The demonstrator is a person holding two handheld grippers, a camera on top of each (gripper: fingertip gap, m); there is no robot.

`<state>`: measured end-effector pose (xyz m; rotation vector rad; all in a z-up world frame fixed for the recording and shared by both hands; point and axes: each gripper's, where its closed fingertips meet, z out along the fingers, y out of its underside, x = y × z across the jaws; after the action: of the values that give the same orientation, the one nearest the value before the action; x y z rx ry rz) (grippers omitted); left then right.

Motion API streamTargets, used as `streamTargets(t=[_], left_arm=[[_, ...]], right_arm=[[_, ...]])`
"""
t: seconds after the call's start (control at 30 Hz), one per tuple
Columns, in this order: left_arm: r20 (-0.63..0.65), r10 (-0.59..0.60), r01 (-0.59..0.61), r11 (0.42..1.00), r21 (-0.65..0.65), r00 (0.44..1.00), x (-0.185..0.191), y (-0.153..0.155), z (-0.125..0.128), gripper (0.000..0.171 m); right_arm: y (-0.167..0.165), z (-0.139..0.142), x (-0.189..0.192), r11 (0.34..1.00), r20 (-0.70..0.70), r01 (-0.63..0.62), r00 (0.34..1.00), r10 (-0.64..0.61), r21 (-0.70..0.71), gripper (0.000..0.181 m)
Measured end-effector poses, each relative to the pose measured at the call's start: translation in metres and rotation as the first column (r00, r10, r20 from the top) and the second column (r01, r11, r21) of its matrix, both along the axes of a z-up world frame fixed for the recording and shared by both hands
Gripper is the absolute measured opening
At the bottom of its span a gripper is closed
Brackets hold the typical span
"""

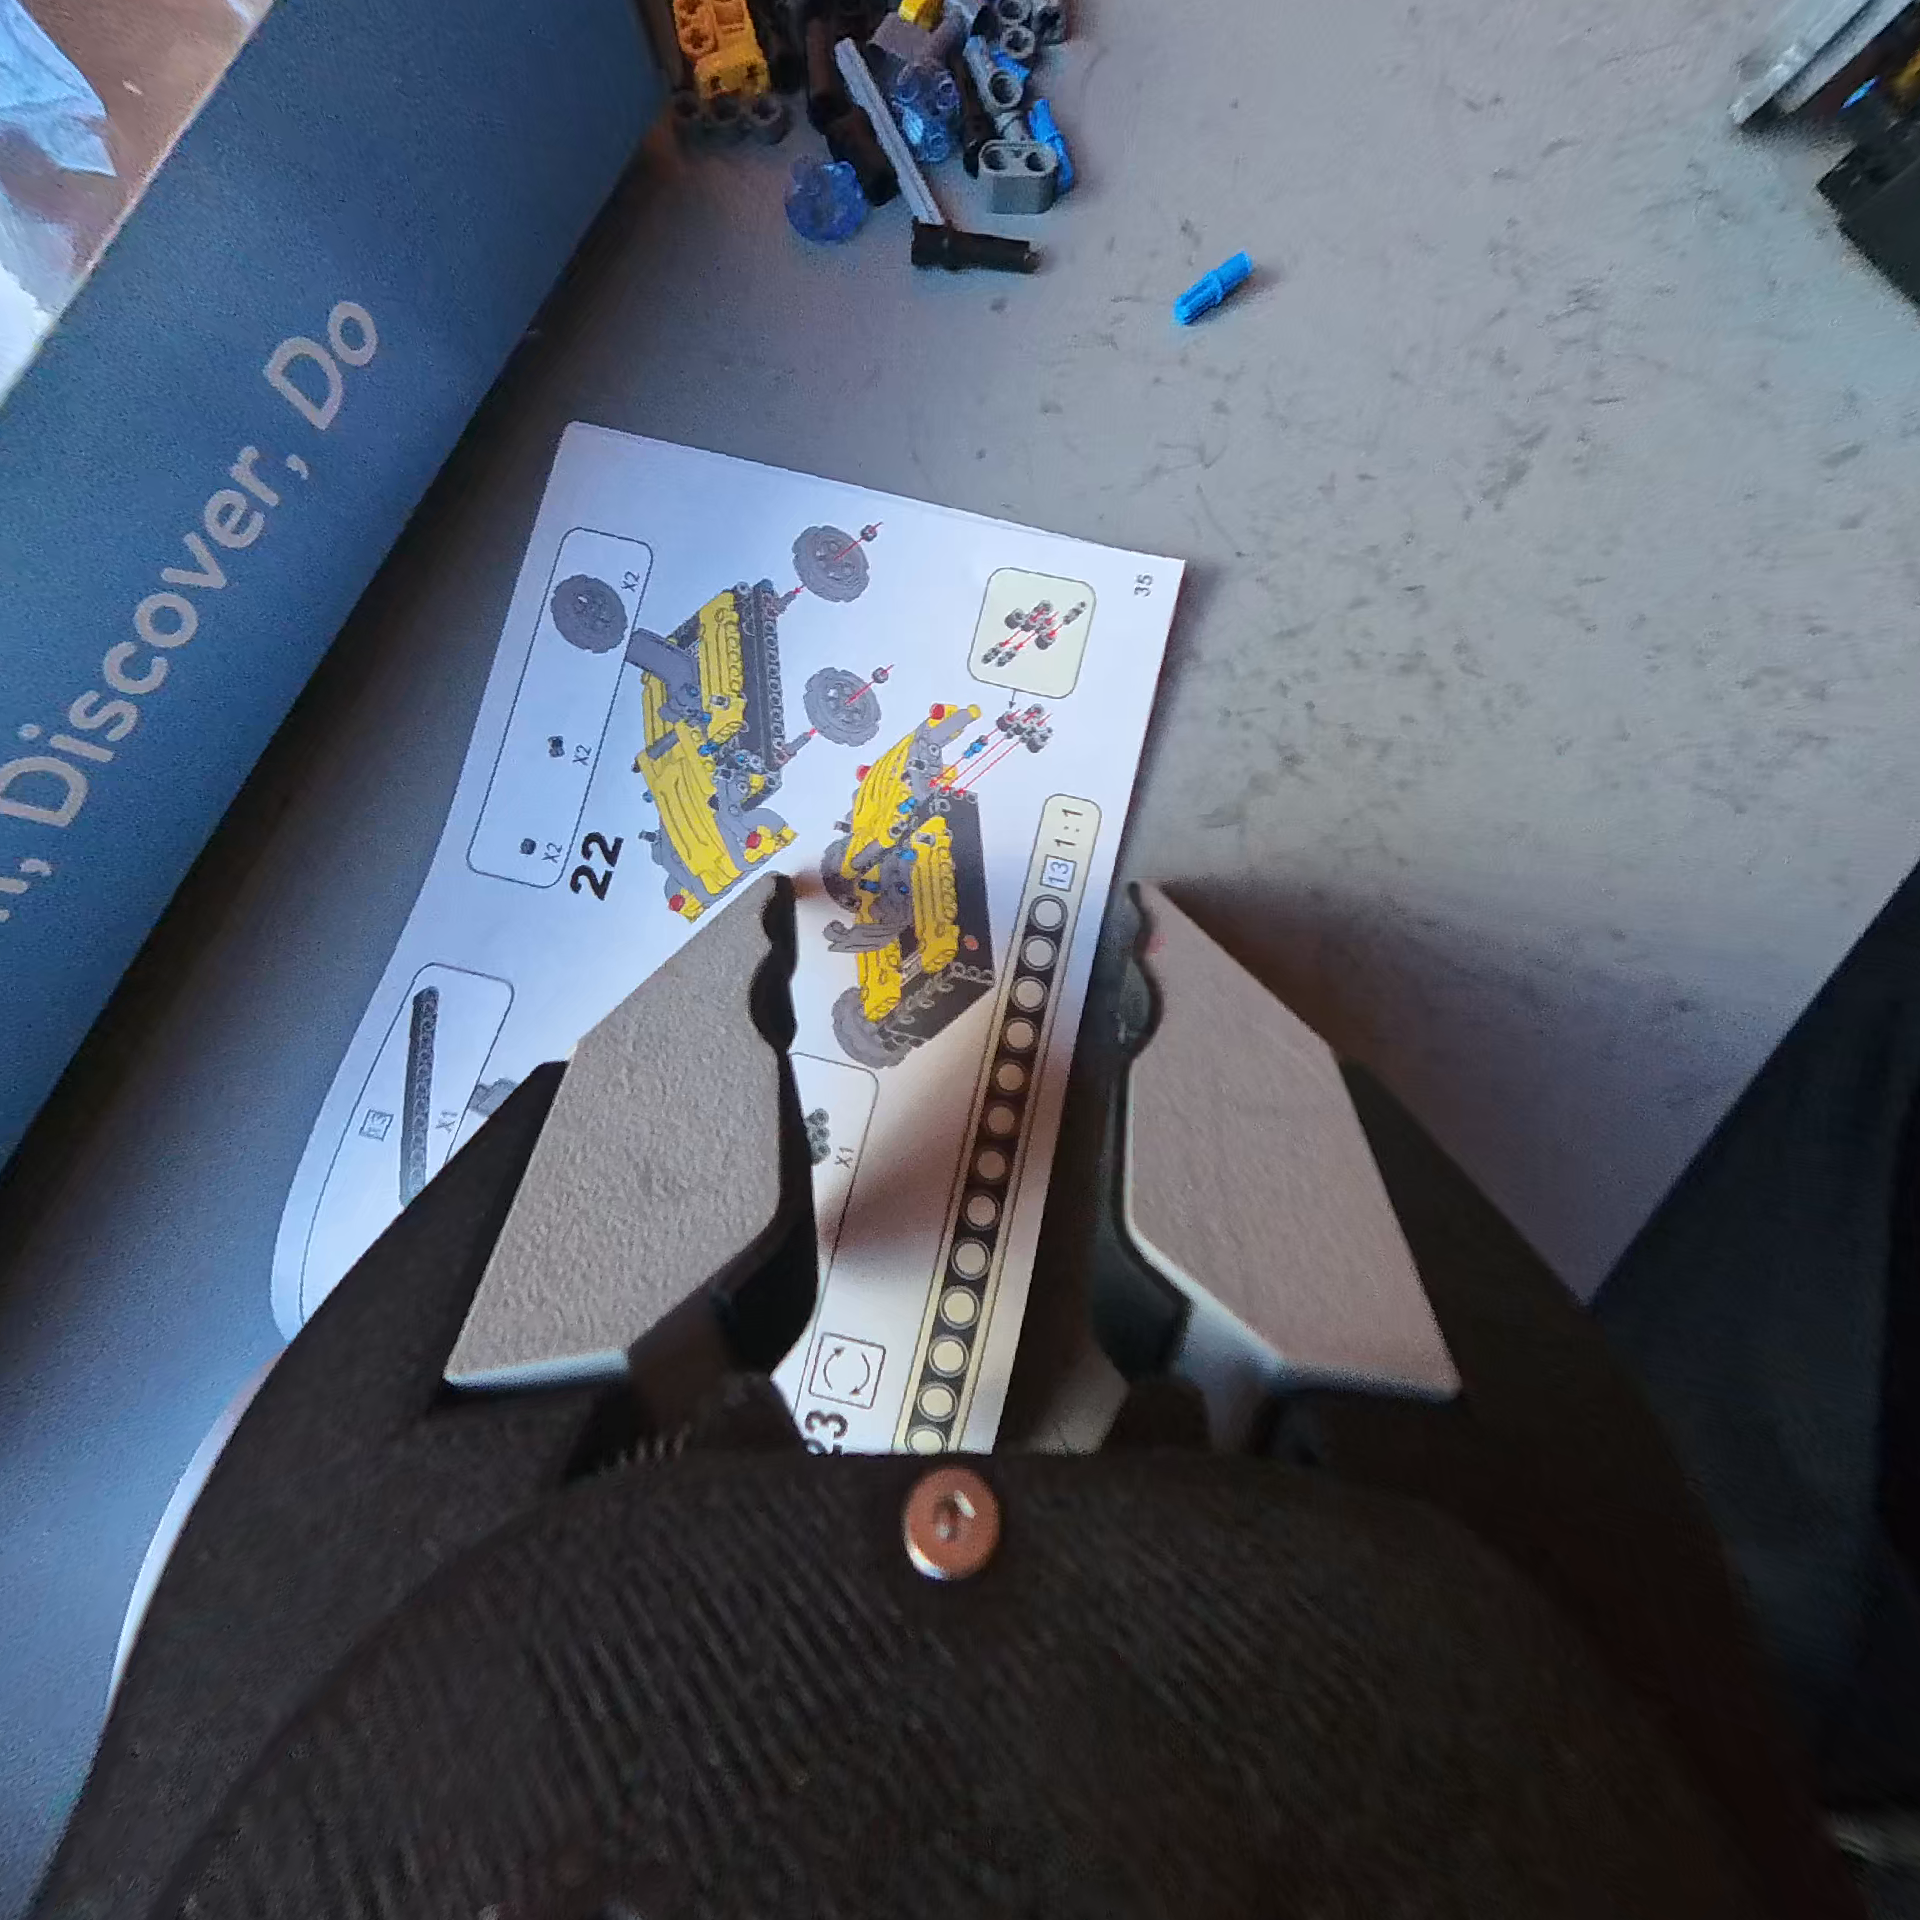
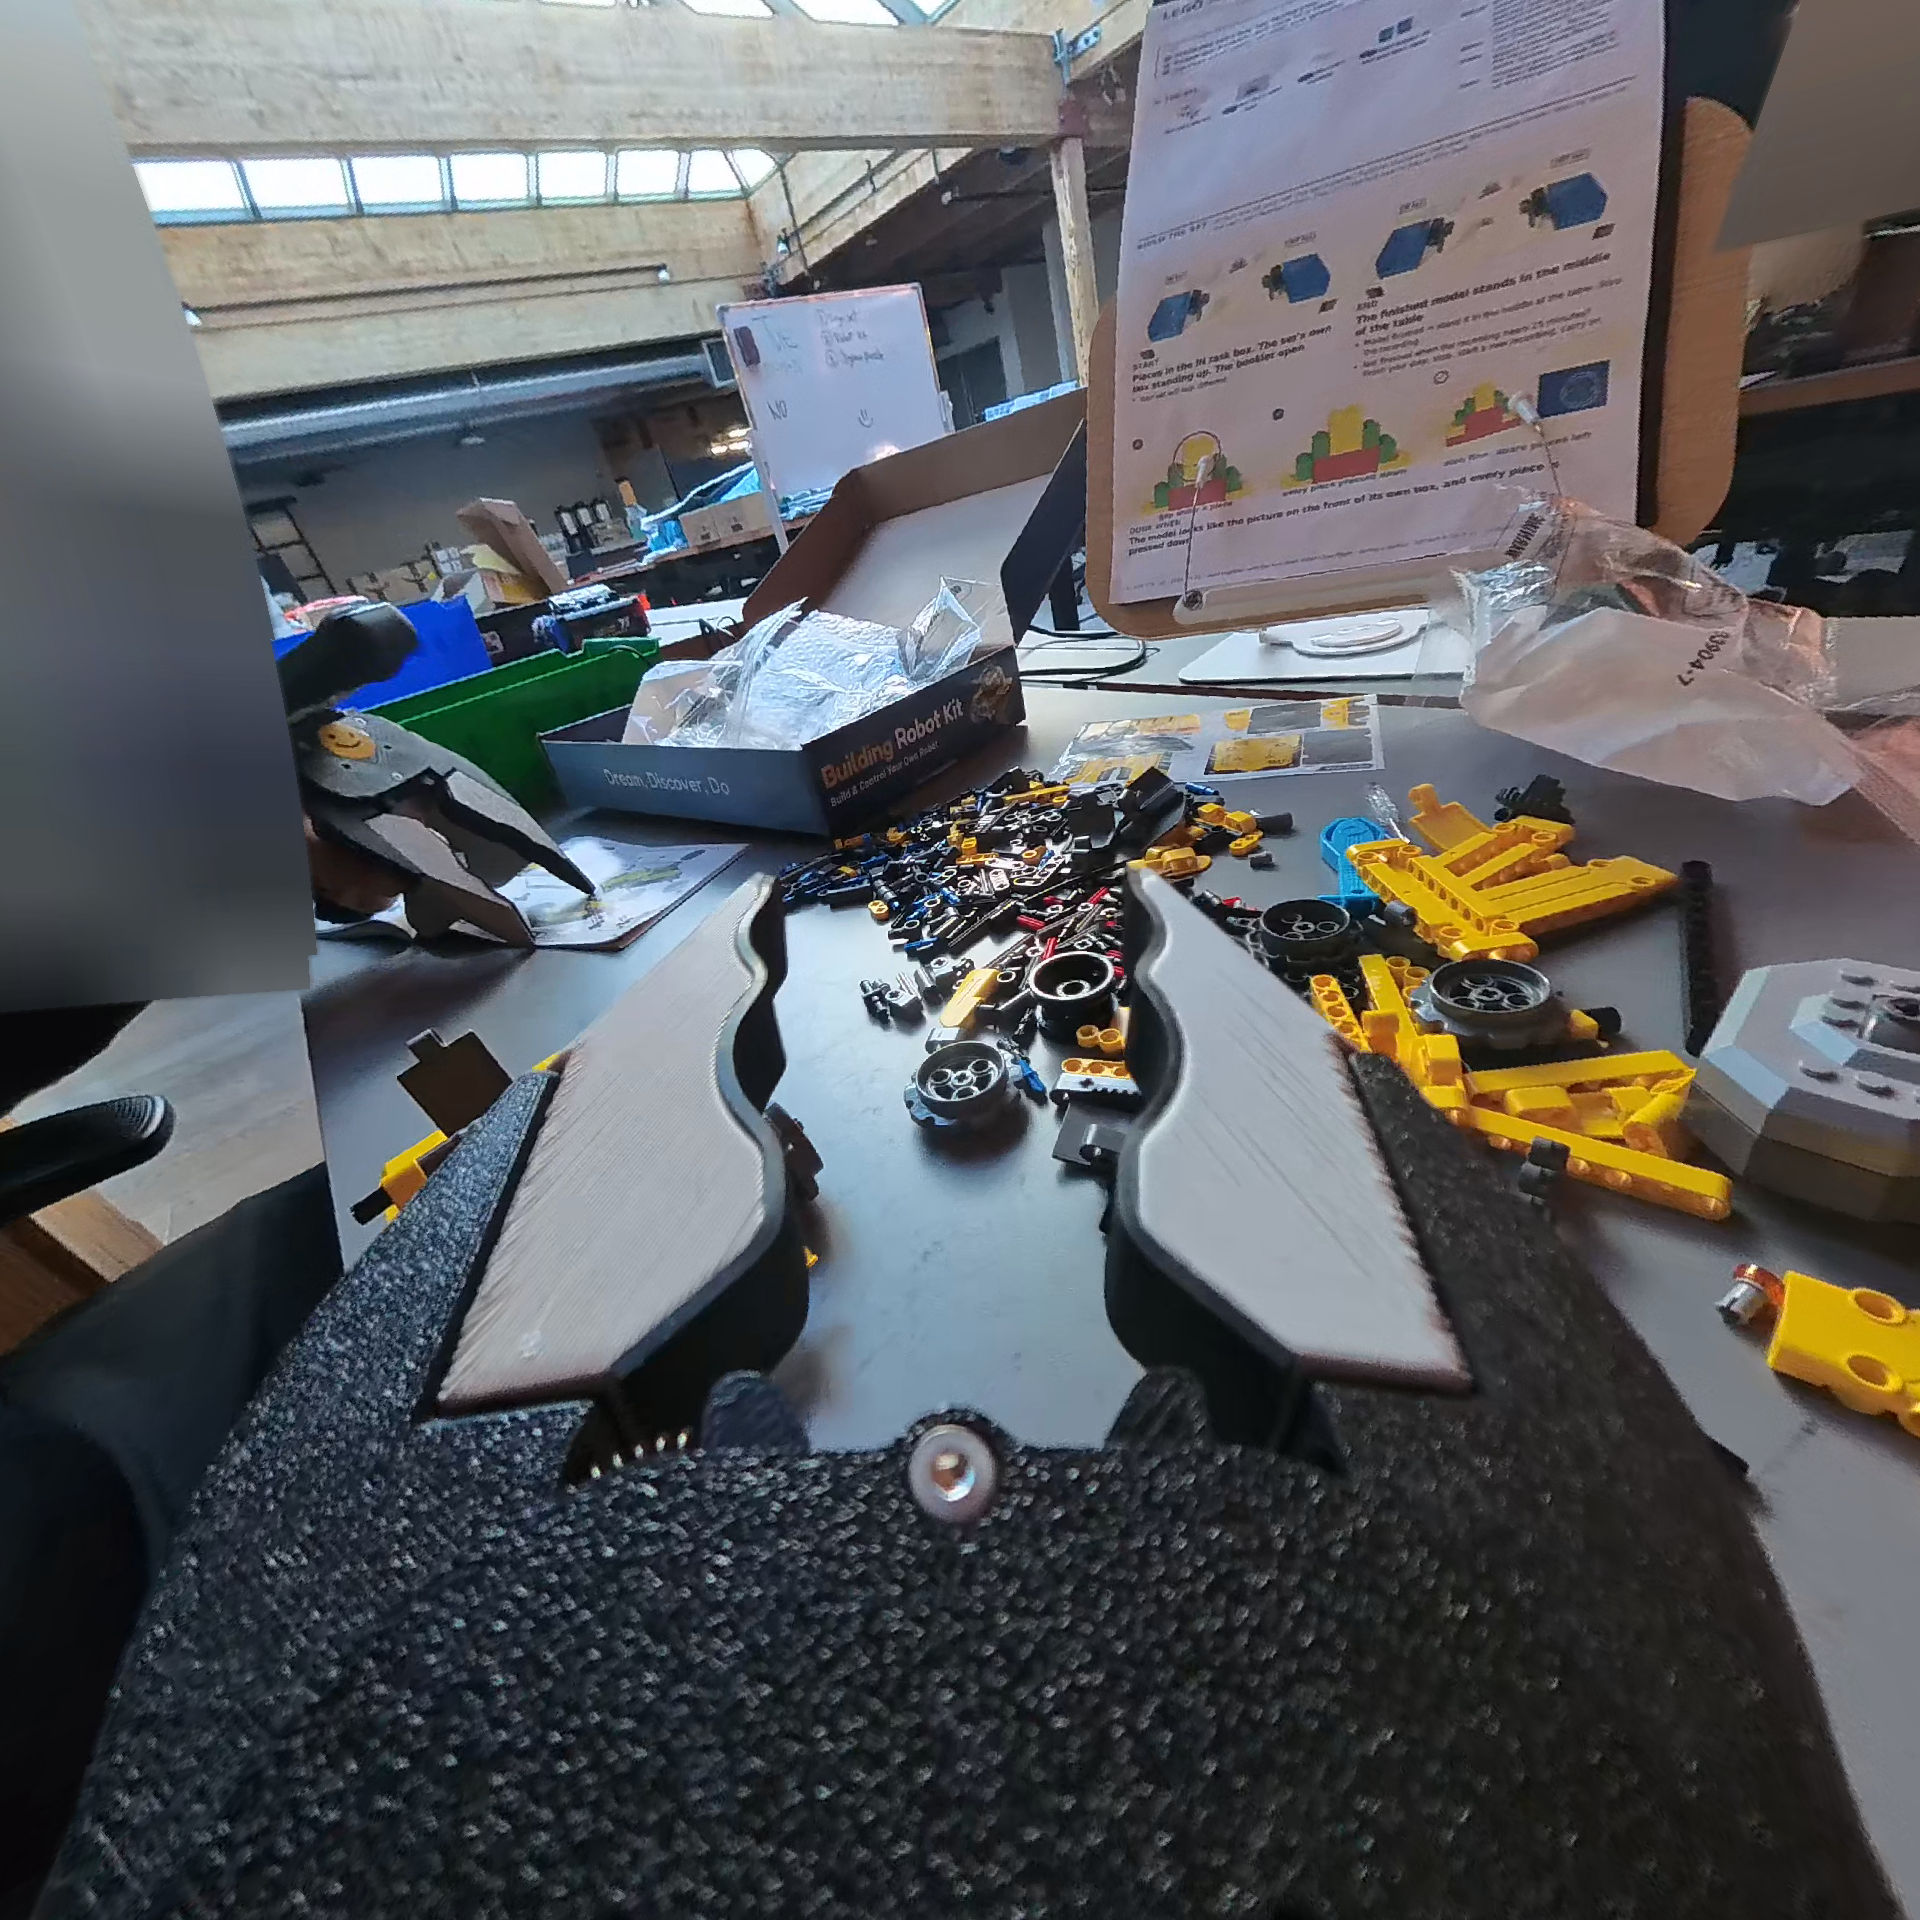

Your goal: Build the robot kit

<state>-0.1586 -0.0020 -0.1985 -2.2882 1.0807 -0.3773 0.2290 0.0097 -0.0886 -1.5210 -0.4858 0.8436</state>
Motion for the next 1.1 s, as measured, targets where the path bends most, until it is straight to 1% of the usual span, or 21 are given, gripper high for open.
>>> streamTargets(t=[0.07,0.13,0.17,0.2,0.27,0.33,0.4,0.5,0.57,0.63,0.67,0.73,0.8,0.83,0.87,0.9,0.97,1.03,1.1], left_arm=[[0.017,-0.003,0.003,1.000,-0.011,1.000,-0.002,0.003,0.005,0.064],[-0.010,0.026,-0.026,1.000,0.015,1.000,-0.012,0.013,0.012,0.067],[-0.034,0.043,-0.043,0.999,0.013,0.999,-0.018,0.017,0.014,0.072],[-0.077,0.058,-0.058,0.998,-0.003,0.995,-0.026,0.019,0.012,0.077],[-0.187,0.068,-0.079,0.996,-0.048,0.980,-0.041,0.017,-0.002,0.087],[-0.158,0.074,-0.089,0.992,-0.088,0.985,-0.037,0.014,-0.003,0.085],[-0.141,0.080,-0.094,0.991,-0.092,0.987,-0.037,0.014,-0.004,0.084],[-0.133,0.080,-0.092,0.992,-0.088,0.988,-0.037,0.014,-0.004,0.084],[-0.131,0.091,-0.103,0.991,-0.089,0.987,-0.037,0.014,-0.004,0.083],[-0.118,0.112,-0.121,0.989,-0.080,0.987,-0.037,0.015,-0.003,0.076],[-0.104,0.131,-0.138,0.988,-0.068,0.986,-0.037,0.017,-0.003,0.068],[-0.074,0.152,-0.156,0.987,-0.047,0.986,-0.038,0.018,-0.002,0.060],[-0.024,0.179,-0.179,0.984,-0.005,0.984,-0.036,0.019,-0.001,0.038],[0.016,0.168,-0.168,0.986,0.023,0.986,-0.032,0.017,0.000,0.025],[0.058,0.158,-0.161,0.986,0.040,0.986,-0.027,0.015,0.000,0.007],[0.078,0.159,-0.163,0.985,0.052,0.984,-0.025,0.013,0.000,0.000],[0.047,0.155,-0.158,0.984,0.086,0.987,-0.026,0.010,0.000,0.000],[0.013,0.147,-0.148,0.983,0.110,0.989,-0.026,0.009,0.000,0.000],[-0.011,0.144,-0.142,0.984,0.104,0.990,-0.026,0.008,0.000,0.000]], right_arm=[[0.000,-0.001,-0.002,1.000,0.011,-0.009,1.000,0.009,-0.002,0.064],[0.000,-0.001,-0.003,1.000,0.013,-0.010,1.000,0.010,-0.003,0.064],[0.000,-0.001,-0.002,1.000,0.010,-0.008,1.000,0.008,-0.004,0.064],[0.000,-0.001,-0.001,1.000,0.005,-0.006,1.000,0.006,-0.005,0.064],[0.000,0.000,0.000,1.000,-0.007,-0.004,1.000,0.004,-0.004,0.064],[-0.003,0.002,-0.001,1.000,-0.008,-0.020,1.000,0.020,0.006,0.064],[-0.012,0.003,-0.010,0.996,0.001,-0.084,0.996,0.084,0.010,0.062],[-0.039,0.001,-0.034,0.971,0.050,-0.238,0.970,0.239,-0.034,0.064],[-0.056,0.006,-0.047,0.962,0.094,-0.273,0.957,0.274,-0.022,0.065],[-0.068,0.009,-0.053,0.960,0.130,-0.279,0.951,0.279,-0.017,0.067],[-0.072,0.010,-0.054,0.961,0.136,-0.277,0.951,0.277,-0.017,0.067],[-0.081,0.013,-0.051,0.964,0.121,-0.265,0.957,0.264,-0.011,0.066],[-0.092,0.020,-0.047,0.967,0.092,-0.255,0.963,0.254,0.003,0.065],[-0.099,0.022,-0.046,0.968,0.085,-0.252,0.964,0.251,0.010,0.064],[-0.105,0.024,-0.045,0.968,0.083,-0.250,0.965,0.248,0.014,0.064],[-0.111,0.025,-0.045,0.969,0.086,-0.247,0.966,0.244,0.017,0.064],[-0.123,0.023,-0.048,0.968,0.120,-0.251,0.961,0.249,0.002,0.063],[-0.133,0.019,-0.052,0.970,0.195,-0.244,0.951,0.241,-0.008,0.063],[-0.141,0.021,-0.057,0.972,0.258,-0.236,0.938,0.230,-0.008,0.063]])
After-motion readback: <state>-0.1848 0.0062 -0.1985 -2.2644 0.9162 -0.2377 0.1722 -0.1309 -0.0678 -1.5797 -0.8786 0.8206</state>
